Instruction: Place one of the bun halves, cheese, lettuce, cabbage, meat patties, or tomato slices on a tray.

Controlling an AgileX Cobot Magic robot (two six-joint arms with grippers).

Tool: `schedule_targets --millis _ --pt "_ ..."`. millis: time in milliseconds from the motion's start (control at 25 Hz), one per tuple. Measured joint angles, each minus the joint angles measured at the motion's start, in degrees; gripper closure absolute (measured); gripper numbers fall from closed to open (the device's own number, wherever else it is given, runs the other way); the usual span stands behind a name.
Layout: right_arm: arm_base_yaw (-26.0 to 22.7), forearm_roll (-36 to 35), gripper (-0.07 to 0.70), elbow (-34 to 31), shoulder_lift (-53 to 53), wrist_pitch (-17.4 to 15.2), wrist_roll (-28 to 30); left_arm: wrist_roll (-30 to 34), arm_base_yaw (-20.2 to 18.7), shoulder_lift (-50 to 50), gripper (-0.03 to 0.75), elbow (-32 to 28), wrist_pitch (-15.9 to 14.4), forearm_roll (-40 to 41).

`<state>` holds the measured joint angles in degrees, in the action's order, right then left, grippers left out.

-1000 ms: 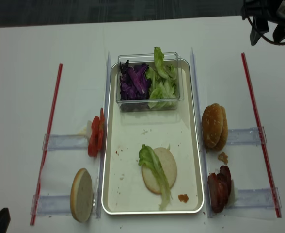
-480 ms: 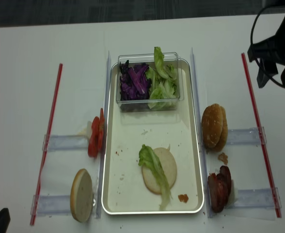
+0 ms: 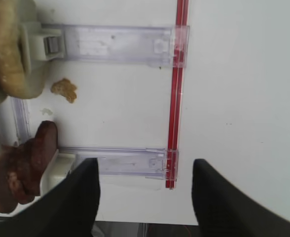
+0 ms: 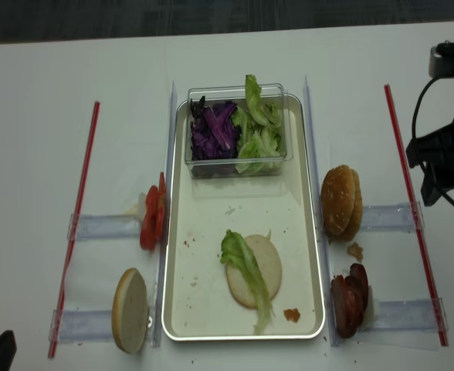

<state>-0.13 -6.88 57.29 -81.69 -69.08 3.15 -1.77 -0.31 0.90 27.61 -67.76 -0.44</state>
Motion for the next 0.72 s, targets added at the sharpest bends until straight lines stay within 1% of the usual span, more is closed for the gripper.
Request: schedule_targets --millis 240,480,720 --pt "0.0 0.0 0.190 -6.9 3.4 3.3 0.0 0.0 0.0 0.0 0.315 0.0 0.0 0.0" --pt "0.0 -0.1 0.191 -12.1 5.5 5.3 0.0 0.0 0.0 0.0 0.315 0.0 0.0 0.0" --pt "0.0 -0.1 0.191 -17.4 8.9 8.1 0.0 0.0 0.0 0.0 0.315 0.0 0.0 0.0"
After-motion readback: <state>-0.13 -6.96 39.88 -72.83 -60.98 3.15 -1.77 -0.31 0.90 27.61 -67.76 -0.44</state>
